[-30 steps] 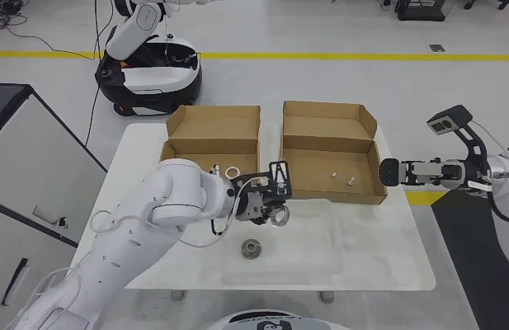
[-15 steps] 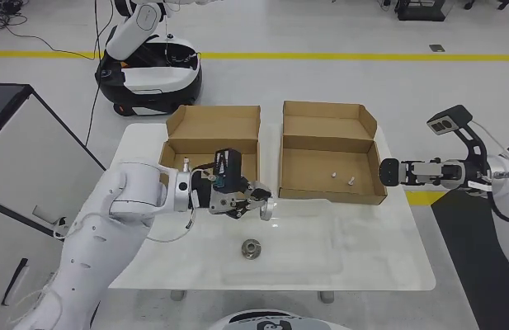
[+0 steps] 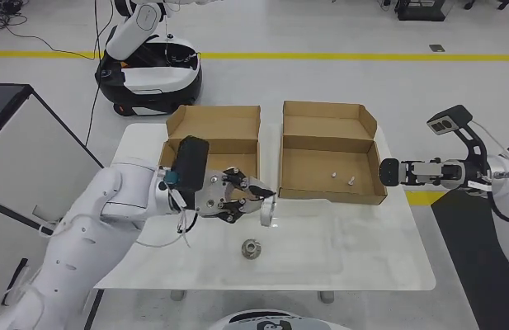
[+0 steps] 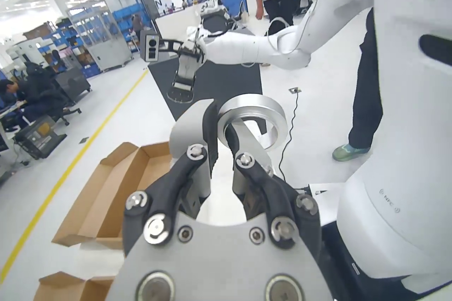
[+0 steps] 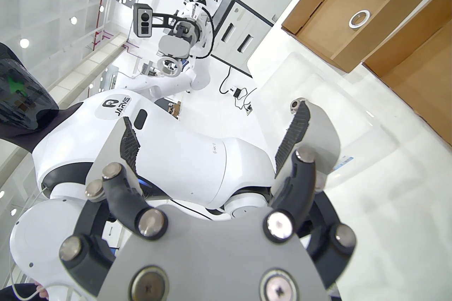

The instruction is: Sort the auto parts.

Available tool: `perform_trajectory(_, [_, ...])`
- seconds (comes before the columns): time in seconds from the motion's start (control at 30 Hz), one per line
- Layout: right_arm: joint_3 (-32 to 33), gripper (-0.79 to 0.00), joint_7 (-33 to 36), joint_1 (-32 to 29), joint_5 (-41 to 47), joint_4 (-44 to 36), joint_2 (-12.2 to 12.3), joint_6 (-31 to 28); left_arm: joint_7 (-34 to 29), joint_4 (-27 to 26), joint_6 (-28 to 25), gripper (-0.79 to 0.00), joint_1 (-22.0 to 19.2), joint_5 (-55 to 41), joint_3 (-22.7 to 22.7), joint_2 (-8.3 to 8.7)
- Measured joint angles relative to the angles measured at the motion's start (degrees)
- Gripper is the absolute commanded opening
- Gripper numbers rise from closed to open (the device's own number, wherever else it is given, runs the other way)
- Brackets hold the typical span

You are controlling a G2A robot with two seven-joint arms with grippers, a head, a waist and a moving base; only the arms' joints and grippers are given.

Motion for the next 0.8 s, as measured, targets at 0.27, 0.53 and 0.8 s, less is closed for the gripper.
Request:
perform_trajectory(0.27, [0.00, 0.000, 0.00, 0.00, 0.00, 0.00, 0.00, 0.00, 33.23, 2.76, 0.00, -0.785, -2.49, 20.23, 7.18, 5.48])
perform_trajectory(0.53, [0.00, 0.000, 0.00, 0.00, 0.00, 0.00, 0.00, 0.00, 58.44, 4.02, 0.00, -0.785, -5.94, 39.64, 11.09, 9.98])
perform_trajectory(0.8, [0.00, 0.000, 0.00, 0.00, 0.00, 0.00, 0.00, 0.00, 56.13, 3.75, 0.00, -0.785, -5.86, 32.46, 10.67, 10.34])
